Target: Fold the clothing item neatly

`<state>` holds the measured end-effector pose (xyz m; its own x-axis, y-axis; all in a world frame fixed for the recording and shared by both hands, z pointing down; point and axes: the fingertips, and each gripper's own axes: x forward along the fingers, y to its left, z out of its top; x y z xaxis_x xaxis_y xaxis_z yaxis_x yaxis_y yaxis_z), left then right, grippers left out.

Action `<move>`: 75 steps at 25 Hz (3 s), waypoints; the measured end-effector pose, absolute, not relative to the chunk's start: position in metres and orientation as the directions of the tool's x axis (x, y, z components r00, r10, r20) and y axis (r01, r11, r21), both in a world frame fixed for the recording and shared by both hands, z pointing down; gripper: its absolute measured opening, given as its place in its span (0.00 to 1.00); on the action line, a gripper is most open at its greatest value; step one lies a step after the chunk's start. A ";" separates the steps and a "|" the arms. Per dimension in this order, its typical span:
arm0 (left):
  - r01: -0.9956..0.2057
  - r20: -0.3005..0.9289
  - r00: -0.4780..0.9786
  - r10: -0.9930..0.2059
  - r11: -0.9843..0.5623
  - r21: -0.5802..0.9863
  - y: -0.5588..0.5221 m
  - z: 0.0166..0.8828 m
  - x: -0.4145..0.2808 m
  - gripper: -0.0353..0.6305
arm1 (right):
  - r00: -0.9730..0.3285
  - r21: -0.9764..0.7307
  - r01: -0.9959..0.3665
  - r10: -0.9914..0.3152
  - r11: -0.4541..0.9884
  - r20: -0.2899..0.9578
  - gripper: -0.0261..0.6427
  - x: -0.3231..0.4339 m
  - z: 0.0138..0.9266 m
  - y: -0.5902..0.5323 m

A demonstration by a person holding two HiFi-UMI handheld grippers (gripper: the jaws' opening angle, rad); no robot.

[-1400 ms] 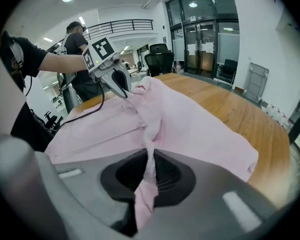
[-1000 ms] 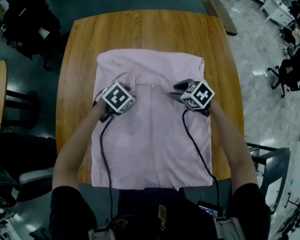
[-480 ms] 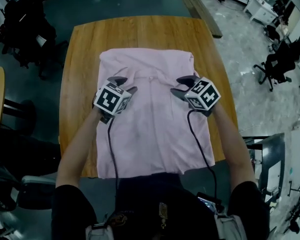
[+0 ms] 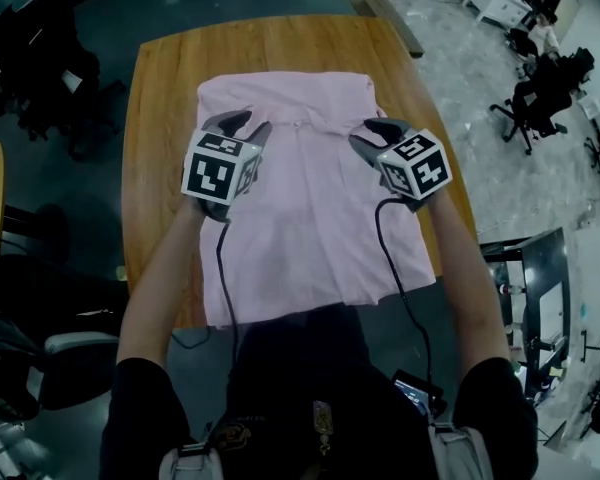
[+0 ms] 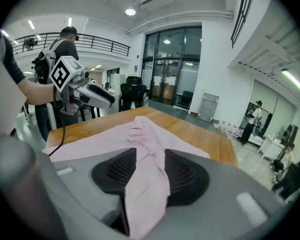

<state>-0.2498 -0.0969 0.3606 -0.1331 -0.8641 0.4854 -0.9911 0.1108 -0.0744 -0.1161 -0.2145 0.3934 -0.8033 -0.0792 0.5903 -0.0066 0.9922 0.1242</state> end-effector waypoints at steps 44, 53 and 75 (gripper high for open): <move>-0.769 0.646 -0.464 -0.606 0.637 0.046 -0.033 0.521 -0.436 0.30 | -0.691 0.159 -0.304 -0.332 0.939 0.641 0.15 -0.151 0.525 -0.400; -0.996 0.688 -0.076 -0.722 0.094 -0.011 -0.174 0.529 -0.317 0.34 | -0.689 0.042 0.128 0.059 0.991 0.722 0.15 -0.241 0.547 -0.306; -0.981 0.616 -0.130 -0.777 0.193 0.037 -0.066 0.483 -0.240 0.27 | -0.735 0.018 0.234 0.164 0.972 0.658 0.15 -0.115 0.487 -0.188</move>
<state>-0.2405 -0.0661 0.4825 -0.1298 -0.7768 0.6162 -0.9805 0.1930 0.0368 -0.1155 -0.1881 0.4869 -0.7351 0.1645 0.6577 0.2339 0.9721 0.0184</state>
